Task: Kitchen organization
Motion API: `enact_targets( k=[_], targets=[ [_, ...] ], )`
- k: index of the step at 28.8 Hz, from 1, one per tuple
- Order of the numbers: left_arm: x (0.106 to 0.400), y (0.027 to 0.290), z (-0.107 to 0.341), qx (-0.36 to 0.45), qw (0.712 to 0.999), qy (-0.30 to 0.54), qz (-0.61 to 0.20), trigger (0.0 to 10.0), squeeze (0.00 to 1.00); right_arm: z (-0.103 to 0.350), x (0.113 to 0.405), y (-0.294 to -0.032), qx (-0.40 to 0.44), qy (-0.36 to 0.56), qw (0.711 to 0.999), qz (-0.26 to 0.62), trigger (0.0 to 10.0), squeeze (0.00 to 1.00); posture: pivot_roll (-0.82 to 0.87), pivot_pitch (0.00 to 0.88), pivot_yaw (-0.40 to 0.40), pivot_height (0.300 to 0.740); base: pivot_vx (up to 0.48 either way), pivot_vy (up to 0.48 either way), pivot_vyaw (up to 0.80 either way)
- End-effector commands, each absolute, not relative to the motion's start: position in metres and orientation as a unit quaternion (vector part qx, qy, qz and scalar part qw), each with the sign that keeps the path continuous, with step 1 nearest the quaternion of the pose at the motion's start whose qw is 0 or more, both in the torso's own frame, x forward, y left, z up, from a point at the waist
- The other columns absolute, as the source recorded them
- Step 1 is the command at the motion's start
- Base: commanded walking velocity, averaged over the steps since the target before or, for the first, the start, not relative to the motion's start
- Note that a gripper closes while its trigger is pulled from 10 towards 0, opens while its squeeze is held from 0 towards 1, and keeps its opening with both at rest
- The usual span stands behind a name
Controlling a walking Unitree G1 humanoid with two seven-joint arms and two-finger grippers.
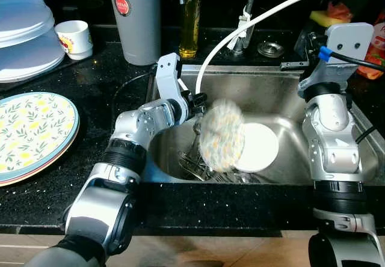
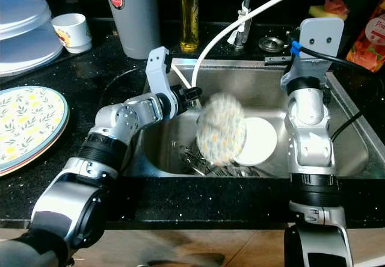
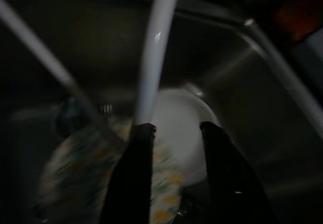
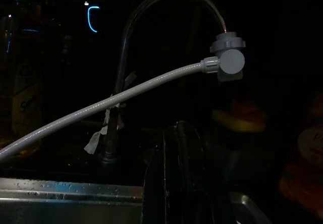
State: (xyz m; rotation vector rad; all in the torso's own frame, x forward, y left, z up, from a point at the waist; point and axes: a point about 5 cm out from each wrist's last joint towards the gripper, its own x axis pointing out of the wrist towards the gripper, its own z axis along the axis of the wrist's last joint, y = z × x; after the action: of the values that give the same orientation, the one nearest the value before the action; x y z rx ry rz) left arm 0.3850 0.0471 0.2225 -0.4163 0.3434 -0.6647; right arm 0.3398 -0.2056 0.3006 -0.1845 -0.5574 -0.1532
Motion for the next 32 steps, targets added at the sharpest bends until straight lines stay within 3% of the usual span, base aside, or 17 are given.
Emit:
enact_targets(
  k=[1,2,3,4,5,6,7,12,17,22,24,32],
  targets=[
    [0.382,0.043,0.23,-0.22,0.899,0.151,-0.347,10.0,1.0,0.295,0.34,-0.207,-0.084,-0.266,0.957,-0.079,10.0,0.0,0.09,0.088,0.005,0.74,0.0,0.0,0.0],
    [0.383,0.046,0.239,-0.231,0.896,0.13,-0.357,10.0,0.31,0.296,0.34,-0.207,-0.083,-0.266,0.957,-0.078,10.0,0.0,0.09,0.083,0.002,0.74,0.0,0.0,0.0],
    [0.382,0.052,0.251,-0.238,0.893,0.1,-0.369,10.0,0.0,0.297,0.34,-0.207,-0.081,-0.268,0.957,-0.076,10.0,0.0,0.09,0.083,0.002,0.74,0.0,0.0,0.0],
    [0.381,0.057,0.26,-0.238,0.893,0.078,-0.375,10.0,0.0,0.297,0.34,-0.207,-0.079,-0.269,0.957,-0.075,10.0,0.0,0.09,0.082,0.002,0.74,0.0,0.0,0.0],
    [0.368,0.075,0.285,-0.198,0.901,-0.009,-0.387,10.0,0.0,0.3,0.339,-0.205,-0.074,-0.276,0.956,-0.062,10.0,0.0,0.09,0.082,0.002,0.74,0.0,0.0,0.0],
    [0.368,0.075,0.285,-0.198,0.901,-0.009,-0.387,10.0,0.0,0.3,0.339,-0.205,-0.074,-0.276,0.956,-0.062,10.0,0.0,0.09,0.082,0.002,0.74,0.0,0.0,0.0],
    [0.355,0.087,0.296,-0.138,0.91,-0.06,-0.387,10.0,0.0,0.3,0.338,-0.203,-0.066,-0.278,0.957,-0.051,10.0,0.0,0.09,0.082,0.002,0.74,0.0,0.0,0.0],
    [0.318,0.122,0.301,-0.082,0.919,-0.116,-0.367,10.0,0.0,0.29,0.337,-0.198,-0.001,-0.262,0.964,-0.033,10.0,0.0,0.13,0.073,-0.017,0.74,0.0,0.0,0.0],
    [0.304,0.136,0.299,-0.095,0.931,-0.127,-0.33,10.0,0.0,0.281,0.336,-0.193,0.055,-0.247,0.967,-0.024,10.0,0.0,0.14,0.072,-0.02,0.74,0.0,0.0,0.0],
    [0.286,0.155,0.291,-0.114,0.944,-0.111,-0.289,10.0,0.0,0.272,0.332,-0.188,0.042,-0.234,0.971,-0.023,10.0,0.0,0.15,0.077,-0.021,0.74,0.0,0.0,0.0],
    [0.278,0.167,0.282,-0.082,0.959,-0.093,-0.255,10.0,0.0,0.27,0.33,-0.191,0.035,-0.231,0.972,-0.025,10.0,0.0,0.15,0.08,-0.024,0.74,0.0,0.0,0.0],
    [0.285,0.183,0.266,-0.037,0.984,-0.064,-0.161,10.0,0.0,0.275,0.334,-0.191,0.034,-0.233,0.972,-0.021,10.0,0.0,0.16,0.07,-0.035,0.74,0.0,0.0,0.0]
  ],
)
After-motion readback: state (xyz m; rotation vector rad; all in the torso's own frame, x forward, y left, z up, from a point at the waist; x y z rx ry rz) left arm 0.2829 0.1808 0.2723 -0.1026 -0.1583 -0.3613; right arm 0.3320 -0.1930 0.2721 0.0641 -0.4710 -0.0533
